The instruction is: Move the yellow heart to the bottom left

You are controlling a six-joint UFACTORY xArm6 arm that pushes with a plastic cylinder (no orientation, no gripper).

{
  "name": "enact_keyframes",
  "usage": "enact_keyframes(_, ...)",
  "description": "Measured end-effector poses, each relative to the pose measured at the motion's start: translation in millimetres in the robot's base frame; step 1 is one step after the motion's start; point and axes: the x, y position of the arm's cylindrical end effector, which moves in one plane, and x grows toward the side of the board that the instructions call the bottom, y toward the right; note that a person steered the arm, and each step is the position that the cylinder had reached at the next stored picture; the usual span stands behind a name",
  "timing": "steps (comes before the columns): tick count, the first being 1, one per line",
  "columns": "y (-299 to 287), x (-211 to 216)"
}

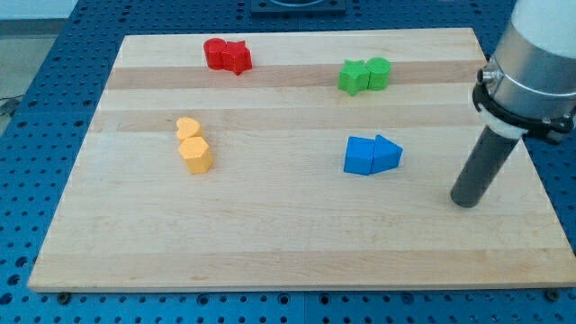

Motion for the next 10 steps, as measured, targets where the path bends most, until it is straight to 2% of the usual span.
enact_keyframes(2, -116.3, 11.9)
enact_keyframes(4, -202.9, -99.5)
enact_keyframes(5, -235.3, -136.9)
enact_keyframes(6, -277.9, -155.2)
enact_keyframes(7, -319.2, -158.3)
enact_keyframes(10, -336.1, -106.4)
